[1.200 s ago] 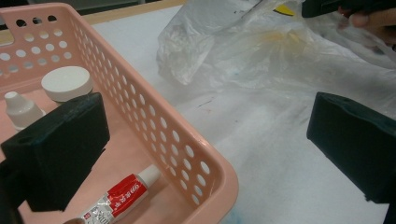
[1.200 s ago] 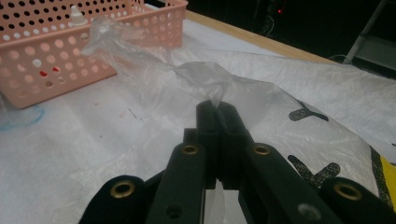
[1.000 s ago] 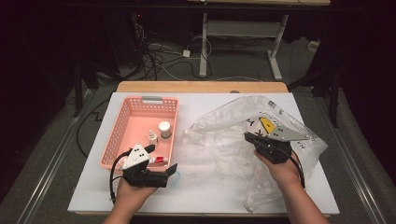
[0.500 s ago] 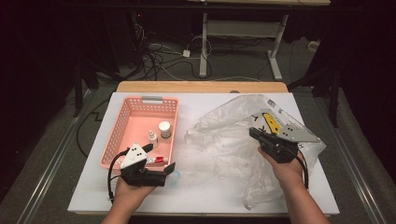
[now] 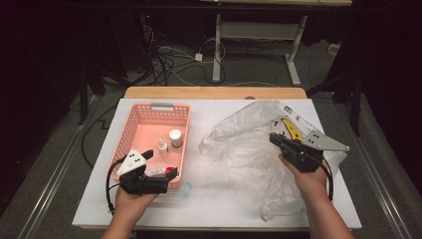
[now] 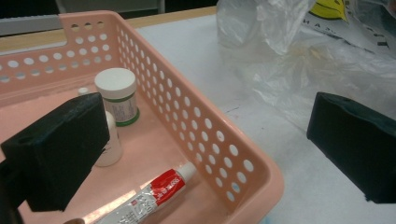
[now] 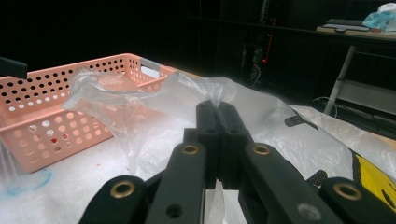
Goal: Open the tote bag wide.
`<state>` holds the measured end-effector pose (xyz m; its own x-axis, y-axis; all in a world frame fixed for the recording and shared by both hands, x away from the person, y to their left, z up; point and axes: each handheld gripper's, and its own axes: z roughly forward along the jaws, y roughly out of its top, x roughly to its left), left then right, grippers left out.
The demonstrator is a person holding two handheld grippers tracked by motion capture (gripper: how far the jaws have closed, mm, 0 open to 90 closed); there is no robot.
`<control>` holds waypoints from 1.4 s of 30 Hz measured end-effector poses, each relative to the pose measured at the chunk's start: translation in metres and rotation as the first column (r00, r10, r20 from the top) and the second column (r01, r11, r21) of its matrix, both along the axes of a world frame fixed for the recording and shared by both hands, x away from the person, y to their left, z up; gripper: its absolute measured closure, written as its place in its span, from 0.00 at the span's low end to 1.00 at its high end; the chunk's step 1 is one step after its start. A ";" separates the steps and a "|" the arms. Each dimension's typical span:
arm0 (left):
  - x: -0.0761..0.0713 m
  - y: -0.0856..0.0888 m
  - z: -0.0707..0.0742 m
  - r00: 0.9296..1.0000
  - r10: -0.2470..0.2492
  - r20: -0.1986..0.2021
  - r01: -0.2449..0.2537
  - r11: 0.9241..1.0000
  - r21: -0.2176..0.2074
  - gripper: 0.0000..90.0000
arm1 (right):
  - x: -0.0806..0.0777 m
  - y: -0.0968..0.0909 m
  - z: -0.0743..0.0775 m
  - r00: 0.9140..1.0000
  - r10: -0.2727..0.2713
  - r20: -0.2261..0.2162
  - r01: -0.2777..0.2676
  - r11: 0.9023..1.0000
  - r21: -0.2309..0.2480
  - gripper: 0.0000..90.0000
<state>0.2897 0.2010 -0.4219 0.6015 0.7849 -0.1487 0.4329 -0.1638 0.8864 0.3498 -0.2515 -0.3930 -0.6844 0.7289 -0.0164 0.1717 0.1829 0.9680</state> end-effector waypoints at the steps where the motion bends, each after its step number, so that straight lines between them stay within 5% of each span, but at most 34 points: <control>1: 0.001 0.002 0.000 1.000 0.007 0.000 -0.007 1.000 -0.002 0.00 | 0.000 0.000 0.000 1.000 0.000 -0.001 0.000 1.000 0.000 1.00; 15: 0.008 0.031 -0.001 0.996 0.085 -0.025 -0.086 0.996 -0.011 0.00 | 0.000 -0.001 -0.001 1.000 0.000 -0.006 0.000 1.000 -0.003 1.00; 22: 0.010 0.036 -0.003 0.996 0.084 -0.036 -0.085 0.996 -0.018 0.05 | 0.000 -0.002 0.000 1.000 -0.003 -0.005 0.003 1.000 -0.004 1.00; 33: 0.012 0.037 -0.003 0.997 0.043 -0.059 -0.045 0.998 -0.038 0.34 | 0.000 -0.002 -0.002 1.000 -0.005 -0.008 0.005 1.000 -0.008 1.00; 38: 0.018 0.034 0.000 0.994 0.035 -0.106 -0.036 0.999 -0.008 0.54 | 0.001 -0.002 -0.002 1.000 -0.008 -0.011 0.008 1.000 -0.009 1.00; 42: 0.028 0.032 0.005 0.983 0.087 -0.159 -0.079 0.995 0.054 0.67 | 0.002 -0.003 -0.002 1.000 -0.007 -0.011 0.007 1.000 -0.005 1.00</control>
